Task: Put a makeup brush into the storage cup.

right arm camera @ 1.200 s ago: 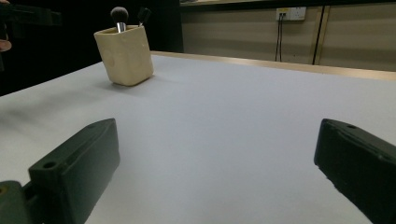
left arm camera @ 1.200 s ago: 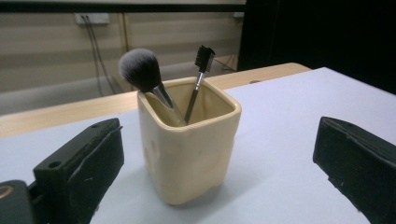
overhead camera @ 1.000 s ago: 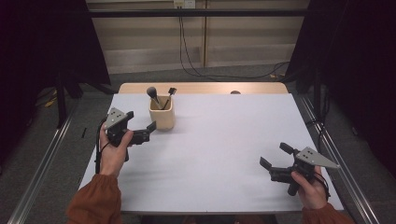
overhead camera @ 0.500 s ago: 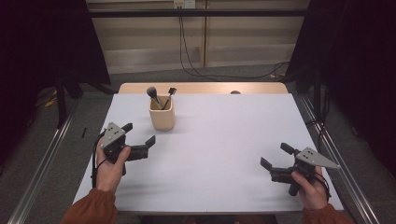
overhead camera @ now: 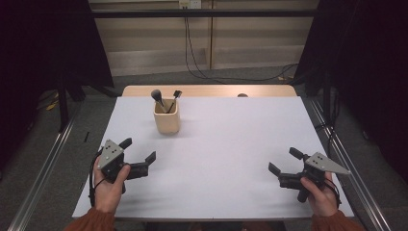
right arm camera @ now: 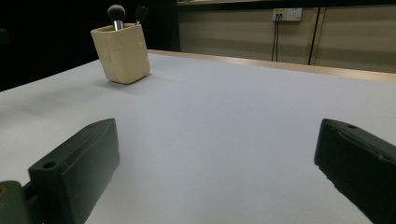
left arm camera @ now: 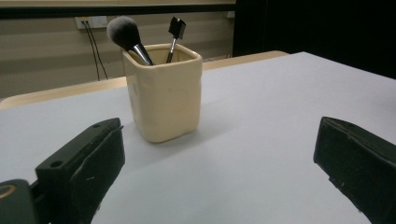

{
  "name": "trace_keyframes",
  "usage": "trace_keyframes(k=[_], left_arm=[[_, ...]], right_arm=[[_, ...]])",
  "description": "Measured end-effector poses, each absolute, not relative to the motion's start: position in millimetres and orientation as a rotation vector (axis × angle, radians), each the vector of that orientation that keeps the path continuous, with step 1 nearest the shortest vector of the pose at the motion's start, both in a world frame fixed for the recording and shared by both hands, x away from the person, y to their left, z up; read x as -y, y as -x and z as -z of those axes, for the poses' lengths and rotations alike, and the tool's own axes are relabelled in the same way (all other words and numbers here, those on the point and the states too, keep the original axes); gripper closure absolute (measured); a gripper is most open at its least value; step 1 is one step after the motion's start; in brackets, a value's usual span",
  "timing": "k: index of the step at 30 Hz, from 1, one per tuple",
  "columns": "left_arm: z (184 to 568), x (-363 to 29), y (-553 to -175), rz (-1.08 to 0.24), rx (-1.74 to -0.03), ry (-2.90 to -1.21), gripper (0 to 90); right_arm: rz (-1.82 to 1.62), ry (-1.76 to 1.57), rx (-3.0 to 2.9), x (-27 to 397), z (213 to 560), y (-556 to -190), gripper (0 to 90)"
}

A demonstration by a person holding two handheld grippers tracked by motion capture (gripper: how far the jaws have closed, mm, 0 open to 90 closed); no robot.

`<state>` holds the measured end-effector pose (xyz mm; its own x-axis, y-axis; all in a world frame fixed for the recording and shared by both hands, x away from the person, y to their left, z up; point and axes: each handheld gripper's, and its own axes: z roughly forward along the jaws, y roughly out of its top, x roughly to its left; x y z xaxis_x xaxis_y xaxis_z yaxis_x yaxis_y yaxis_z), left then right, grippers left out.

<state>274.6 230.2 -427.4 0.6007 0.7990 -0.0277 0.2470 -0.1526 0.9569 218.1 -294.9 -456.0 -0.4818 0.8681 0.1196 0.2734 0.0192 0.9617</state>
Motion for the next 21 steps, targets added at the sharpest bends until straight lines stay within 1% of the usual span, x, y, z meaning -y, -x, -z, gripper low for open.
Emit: trace_keyframes(k=[4, 10, 12, 16, 21], left_arm=[[430, -231, -270, -0.625, -0.863, -1.724, 2.1], [434, -236, -265, -0.618, -0.878, -1.716, 2.0], [435, -236, -263, -0.642, -0.886, -1.72, 2.0], [439, -240, -261, -0.6, -0.892, -1.707, 2.9], [438, -243, -256, -0.6, -0.899, -1.697, 2.5]], right_arm=[[-1.487, -1.162, -1.782, 295, 456, -218, 0.0], [-1.483, -1.168, -1.778, 296, 456, -217, 0.0], [-1.483, -1.17, -1.776, 296, 456, -217, 0.0], [-1.483, -1.163, -1.779, 296, 456, -216, 0.0], [-1.486, -1.163, -1.777, 296, 455, -216, 0.0]])
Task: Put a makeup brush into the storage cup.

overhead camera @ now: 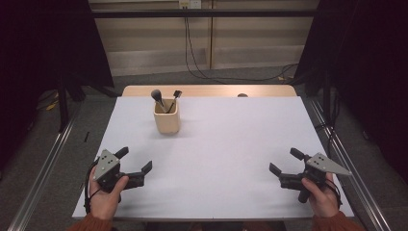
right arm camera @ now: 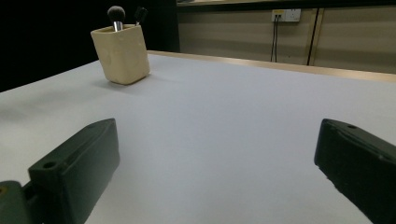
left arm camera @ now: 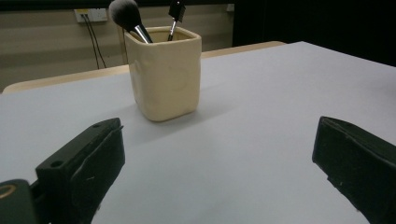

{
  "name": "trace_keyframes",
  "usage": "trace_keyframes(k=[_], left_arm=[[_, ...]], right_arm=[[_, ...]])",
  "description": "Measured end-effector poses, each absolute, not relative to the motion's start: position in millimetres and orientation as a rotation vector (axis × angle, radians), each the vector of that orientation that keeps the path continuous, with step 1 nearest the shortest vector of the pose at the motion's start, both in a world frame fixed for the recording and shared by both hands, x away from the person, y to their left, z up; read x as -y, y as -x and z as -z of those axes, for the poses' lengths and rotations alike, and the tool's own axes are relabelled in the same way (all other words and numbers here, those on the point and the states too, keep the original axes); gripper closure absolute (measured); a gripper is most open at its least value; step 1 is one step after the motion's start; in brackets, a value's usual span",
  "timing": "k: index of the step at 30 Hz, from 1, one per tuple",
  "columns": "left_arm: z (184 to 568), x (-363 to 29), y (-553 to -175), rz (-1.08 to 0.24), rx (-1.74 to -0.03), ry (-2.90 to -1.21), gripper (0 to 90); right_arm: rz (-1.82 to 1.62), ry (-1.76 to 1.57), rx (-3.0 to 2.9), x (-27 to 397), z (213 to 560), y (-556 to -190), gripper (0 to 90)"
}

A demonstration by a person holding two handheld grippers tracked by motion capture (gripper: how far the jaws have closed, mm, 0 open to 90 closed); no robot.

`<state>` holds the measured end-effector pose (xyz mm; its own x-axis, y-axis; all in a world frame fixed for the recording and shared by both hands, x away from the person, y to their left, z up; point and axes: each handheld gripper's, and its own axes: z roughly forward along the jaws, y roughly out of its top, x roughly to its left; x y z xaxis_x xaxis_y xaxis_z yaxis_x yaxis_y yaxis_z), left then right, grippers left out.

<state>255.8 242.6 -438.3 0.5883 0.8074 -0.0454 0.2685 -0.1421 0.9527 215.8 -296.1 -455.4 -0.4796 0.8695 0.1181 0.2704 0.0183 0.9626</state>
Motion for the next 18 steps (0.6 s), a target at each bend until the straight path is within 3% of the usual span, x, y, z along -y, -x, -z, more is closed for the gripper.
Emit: trace_keyframes(k=[18], left_arm=[[436.6, -246.3, -254.8, -0.602, -0.918, -1.695, 2.4]], right_arm=[[-1.486, -1.164, -1.782, 295.2, 455.9, -216.3, 0.0]])
